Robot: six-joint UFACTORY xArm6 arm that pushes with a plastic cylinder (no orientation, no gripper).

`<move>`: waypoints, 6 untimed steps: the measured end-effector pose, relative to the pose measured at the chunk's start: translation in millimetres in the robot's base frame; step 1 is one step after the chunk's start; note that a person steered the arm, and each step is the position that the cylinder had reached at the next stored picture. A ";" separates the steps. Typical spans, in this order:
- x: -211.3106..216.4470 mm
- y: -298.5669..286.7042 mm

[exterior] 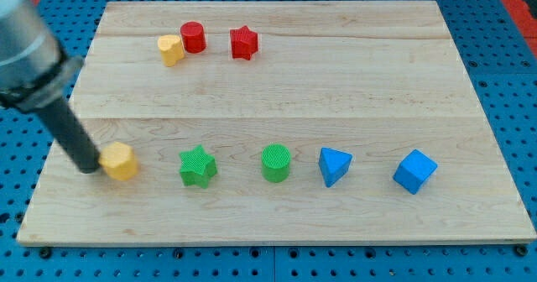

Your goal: Slightly push the green star towards the top side

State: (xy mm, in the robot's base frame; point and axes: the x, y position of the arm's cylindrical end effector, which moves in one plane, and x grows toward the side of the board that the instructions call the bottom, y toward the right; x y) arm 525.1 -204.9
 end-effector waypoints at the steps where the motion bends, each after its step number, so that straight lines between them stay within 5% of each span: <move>1: 1.3 12.5; 3: 70.9 88.4; 5: 16.0 102.4; 6: 56.3 130.8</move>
